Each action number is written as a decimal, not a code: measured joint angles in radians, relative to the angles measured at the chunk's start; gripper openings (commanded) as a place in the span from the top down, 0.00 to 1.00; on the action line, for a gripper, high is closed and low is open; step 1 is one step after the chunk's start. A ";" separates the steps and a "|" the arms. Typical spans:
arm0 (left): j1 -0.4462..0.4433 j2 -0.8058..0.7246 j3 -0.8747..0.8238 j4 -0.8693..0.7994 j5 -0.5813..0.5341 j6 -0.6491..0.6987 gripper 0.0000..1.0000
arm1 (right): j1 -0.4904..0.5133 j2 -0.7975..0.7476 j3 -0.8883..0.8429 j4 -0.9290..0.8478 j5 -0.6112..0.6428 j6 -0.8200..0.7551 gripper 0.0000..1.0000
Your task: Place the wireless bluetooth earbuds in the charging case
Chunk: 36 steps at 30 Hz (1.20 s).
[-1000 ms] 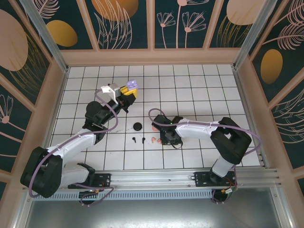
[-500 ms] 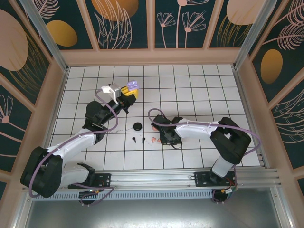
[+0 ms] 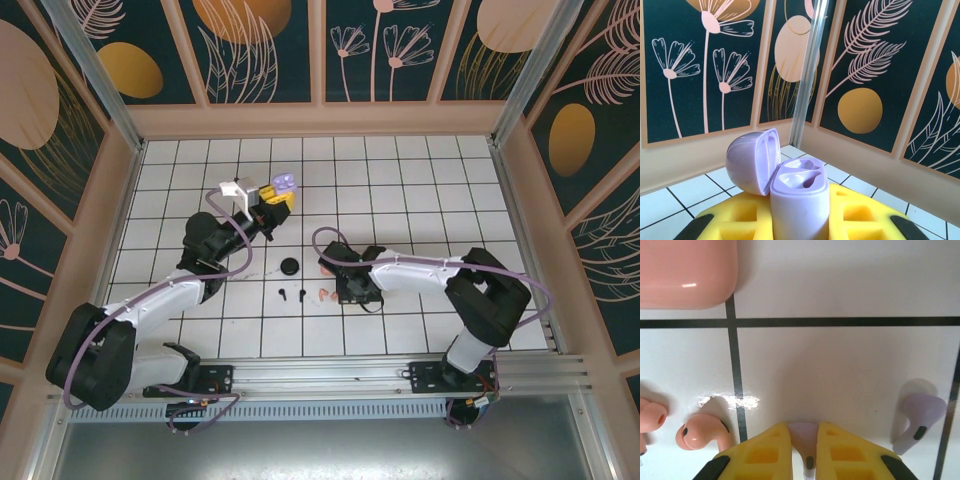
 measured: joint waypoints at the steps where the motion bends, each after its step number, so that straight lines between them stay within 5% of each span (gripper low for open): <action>1: -0.001 0.002 0.001 0.000 0.002 0.000 1.00 | 0.000 -0.014 0.001 -0.002 0.008 0.000 0.86; 18: -0.124 0.100 0.104 0.021 0.029 0.082 1.00 | -0.136 -0.420 0.305 0.098 0.080 -0.296 0.86; 36: -0.228 0.170 0.195 0.043 -0.076 0.393 1.00 | -0.197 -0.478 0.343 0.389 -0.146 -0.564 0.86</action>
